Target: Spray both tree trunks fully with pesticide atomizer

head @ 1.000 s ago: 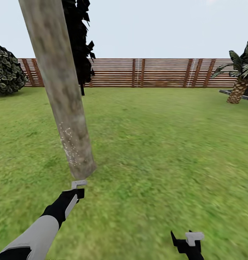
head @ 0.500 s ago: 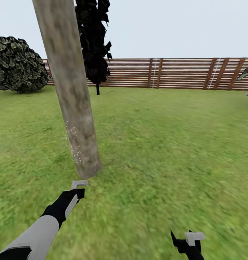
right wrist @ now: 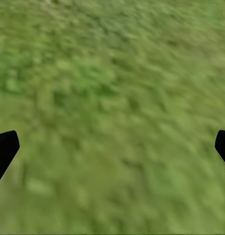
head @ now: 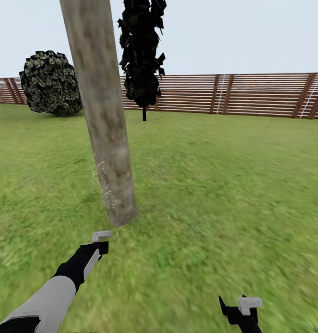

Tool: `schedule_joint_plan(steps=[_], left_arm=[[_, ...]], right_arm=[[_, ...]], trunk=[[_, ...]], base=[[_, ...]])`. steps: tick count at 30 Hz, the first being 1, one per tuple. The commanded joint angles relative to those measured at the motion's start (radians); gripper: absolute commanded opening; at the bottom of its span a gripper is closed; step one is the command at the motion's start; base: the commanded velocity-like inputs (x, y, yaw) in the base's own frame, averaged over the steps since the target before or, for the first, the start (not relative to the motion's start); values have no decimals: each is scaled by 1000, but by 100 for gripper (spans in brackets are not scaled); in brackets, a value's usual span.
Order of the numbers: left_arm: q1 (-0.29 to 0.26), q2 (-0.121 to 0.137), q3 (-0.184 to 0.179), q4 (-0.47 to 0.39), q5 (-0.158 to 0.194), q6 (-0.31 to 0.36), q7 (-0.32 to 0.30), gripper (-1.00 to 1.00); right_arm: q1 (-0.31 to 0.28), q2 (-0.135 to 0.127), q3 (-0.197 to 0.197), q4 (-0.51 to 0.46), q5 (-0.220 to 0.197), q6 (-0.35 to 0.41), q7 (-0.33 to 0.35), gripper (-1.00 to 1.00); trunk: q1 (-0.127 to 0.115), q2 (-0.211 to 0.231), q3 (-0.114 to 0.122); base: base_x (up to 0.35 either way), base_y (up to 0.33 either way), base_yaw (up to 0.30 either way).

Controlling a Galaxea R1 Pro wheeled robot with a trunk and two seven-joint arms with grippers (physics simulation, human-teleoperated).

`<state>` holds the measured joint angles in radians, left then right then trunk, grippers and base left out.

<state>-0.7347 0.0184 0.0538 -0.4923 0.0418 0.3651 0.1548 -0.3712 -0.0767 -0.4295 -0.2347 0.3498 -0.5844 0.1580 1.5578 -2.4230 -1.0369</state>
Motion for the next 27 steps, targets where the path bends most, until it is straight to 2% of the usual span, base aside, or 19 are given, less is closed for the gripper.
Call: schedule_joint_plan(steps=[1,27], left_arm=[[0,0,0,0,-1,0,0,-100],[0,0,0,0,0,0,0,-100]], right_arm=[[0,0,0,0,0,0,0,100],[0,0,0,0,0,0,0,100]], trunk=[[0,0,0],[0,0,0]], base=[[82,-273,279],[82,-273,279]])
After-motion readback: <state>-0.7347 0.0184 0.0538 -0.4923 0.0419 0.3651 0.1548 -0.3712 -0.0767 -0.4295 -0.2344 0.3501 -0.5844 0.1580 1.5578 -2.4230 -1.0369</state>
